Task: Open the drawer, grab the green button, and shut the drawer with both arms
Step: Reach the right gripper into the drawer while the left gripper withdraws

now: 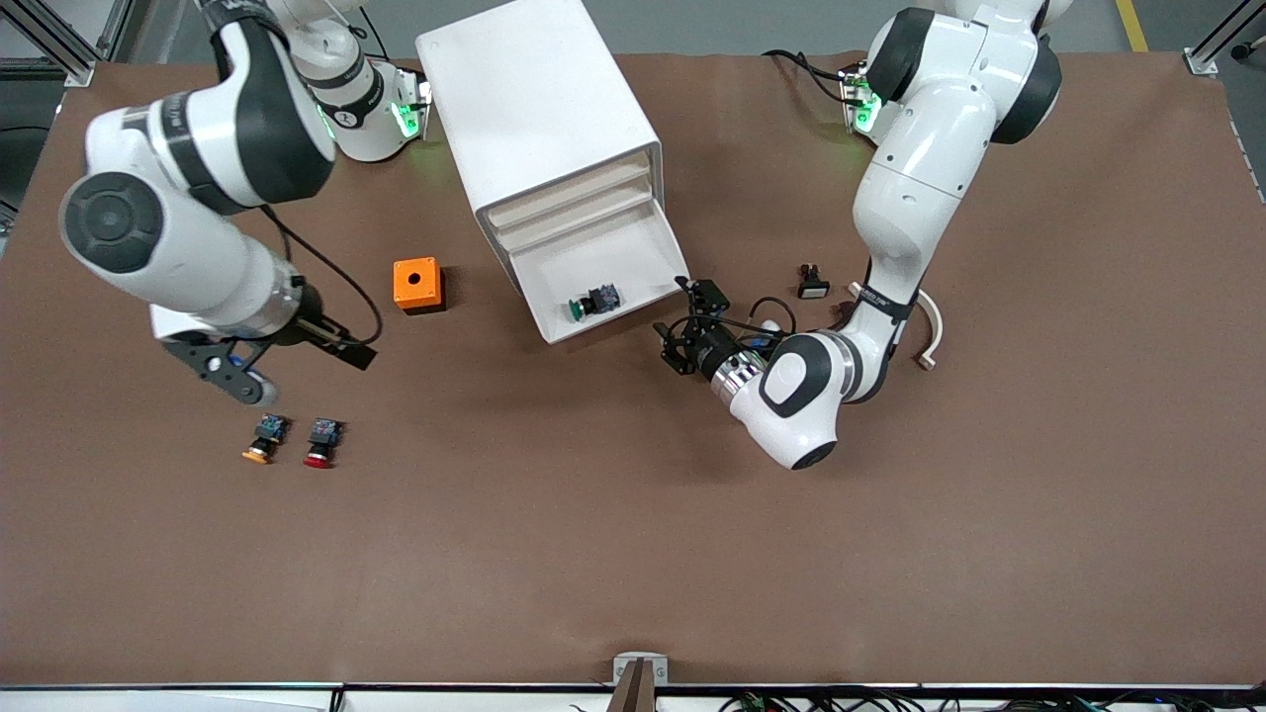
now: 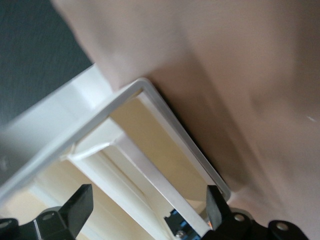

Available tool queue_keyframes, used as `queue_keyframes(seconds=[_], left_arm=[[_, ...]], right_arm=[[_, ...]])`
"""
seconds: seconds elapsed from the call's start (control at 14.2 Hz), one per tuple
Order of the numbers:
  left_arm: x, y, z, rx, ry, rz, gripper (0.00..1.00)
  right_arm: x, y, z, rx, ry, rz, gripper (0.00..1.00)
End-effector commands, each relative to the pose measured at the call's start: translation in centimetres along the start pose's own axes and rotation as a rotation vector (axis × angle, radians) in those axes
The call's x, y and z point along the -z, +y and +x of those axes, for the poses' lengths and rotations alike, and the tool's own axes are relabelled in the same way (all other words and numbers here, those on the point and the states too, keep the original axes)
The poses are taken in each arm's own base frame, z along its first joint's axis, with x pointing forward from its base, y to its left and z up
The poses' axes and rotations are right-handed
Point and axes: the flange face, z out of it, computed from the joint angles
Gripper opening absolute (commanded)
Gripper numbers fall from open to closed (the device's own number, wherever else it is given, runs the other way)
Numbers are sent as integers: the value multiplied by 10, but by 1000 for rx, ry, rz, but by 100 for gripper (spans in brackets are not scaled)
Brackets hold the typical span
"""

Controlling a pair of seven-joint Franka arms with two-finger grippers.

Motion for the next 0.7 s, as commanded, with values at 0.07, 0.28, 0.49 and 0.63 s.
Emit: queue_keyframes(seconds=[0.07,0.28,0.49,0.63], left_arm=[[37,-17,-12,-359,147,-42,99],[71,-21,-19,-504,229,-132,100],[90,-27,-41,-606,391,-238,99],[108,-36,-57,-657,461,-314,99]], right_arm=[[-20,-26,-25,-114,-91,31,100],[-38,-49,-54,-203,-106,42,100],[-57,-61,-74,-259,-98,43,100],[-73,-75,-92,-283,-103,14,100]])
